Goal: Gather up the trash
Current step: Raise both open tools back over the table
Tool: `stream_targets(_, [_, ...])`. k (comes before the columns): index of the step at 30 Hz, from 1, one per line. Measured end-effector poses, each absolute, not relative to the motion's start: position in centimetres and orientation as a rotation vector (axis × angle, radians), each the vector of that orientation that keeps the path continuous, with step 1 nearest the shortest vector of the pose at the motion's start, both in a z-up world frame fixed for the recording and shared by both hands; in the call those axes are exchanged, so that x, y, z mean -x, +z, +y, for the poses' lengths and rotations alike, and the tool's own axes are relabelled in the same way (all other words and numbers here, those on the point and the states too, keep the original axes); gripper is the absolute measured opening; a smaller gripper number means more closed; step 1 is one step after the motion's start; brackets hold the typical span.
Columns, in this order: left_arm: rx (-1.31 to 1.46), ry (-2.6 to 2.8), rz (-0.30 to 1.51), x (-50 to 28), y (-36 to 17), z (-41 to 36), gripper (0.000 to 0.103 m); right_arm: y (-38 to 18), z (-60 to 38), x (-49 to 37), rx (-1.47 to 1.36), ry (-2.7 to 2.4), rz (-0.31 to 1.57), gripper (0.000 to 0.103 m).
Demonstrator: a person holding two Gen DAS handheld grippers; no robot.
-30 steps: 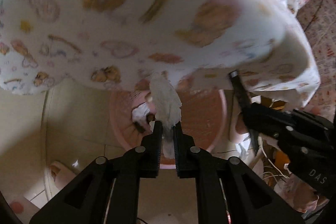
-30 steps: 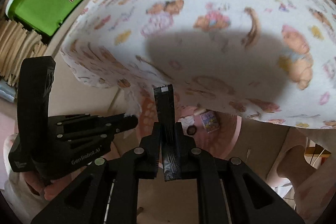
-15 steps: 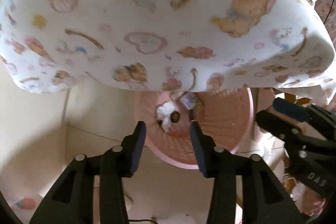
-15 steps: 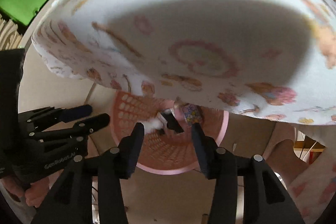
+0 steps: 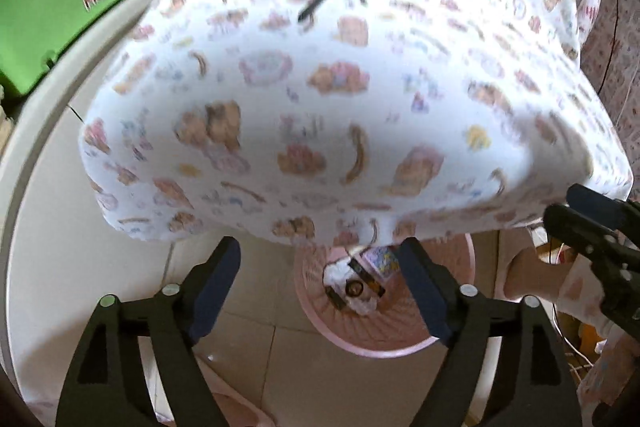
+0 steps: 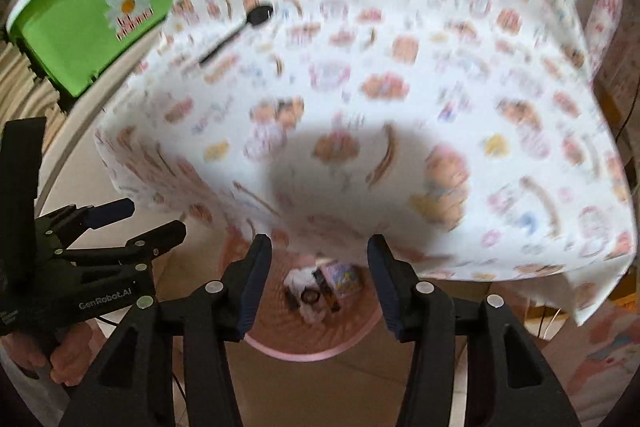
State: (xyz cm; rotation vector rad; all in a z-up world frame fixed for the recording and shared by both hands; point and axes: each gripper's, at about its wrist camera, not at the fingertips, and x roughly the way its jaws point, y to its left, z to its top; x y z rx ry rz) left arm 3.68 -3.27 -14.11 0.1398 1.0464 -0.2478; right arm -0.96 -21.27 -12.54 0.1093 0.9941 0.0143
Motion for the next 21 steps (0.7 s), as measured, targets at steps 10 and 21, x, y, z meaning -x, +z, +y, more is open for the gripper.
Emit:
stream_targets(10, [-0.125, -0.210, 0.912, -3.6, -7.7, -3.6, 0.084, -7.0, -21.2, 2.3, -0.058, 0.006, 0.850, 0.059])
stream_targets(21, [-0.267, -0.204, 0.696, -5.1, 0.1, -5.5, 0.102, 0.0, -23.1, 0.1, -0.015, -0.009, 0.695, 0.081])
